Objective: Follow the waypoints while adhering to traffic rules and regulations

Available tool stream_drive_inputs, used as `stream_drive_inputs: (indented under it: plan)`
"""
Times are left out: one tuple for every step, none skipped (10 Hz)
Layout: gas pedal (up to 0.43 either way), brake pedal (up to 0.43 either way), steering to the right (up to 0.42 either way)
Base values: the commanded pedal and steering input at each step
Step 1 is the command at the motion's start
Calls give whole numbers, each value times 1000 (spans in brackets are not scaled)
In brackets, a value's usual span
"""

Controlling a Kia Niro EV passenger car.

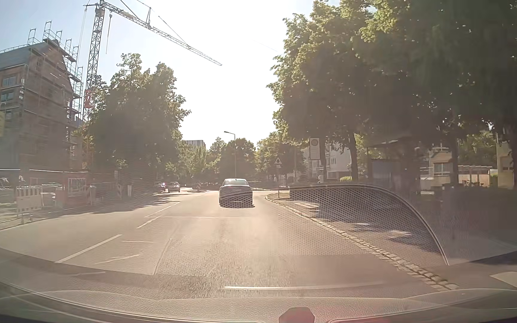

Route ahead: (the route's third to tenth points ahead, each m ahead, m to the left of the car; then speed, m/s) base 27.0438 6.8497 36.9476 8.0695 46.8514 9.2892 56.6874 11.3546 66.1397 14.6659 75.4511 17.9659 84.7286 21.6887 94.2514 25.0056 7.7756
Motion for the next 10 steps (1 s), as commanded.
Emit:
stream_drive_inputs:
  plan:
    - [0, 0, -50]
    - [0, 0, -50]
    - [0, 0, -49]
    - [0, 0, -48]
    - [0, 0, -46]
    - [0, 0, -45]
    - [0, 0, -44]
    - [0, 0, -43]
    - [0, 0, -37]
    - [0, 0, -27]
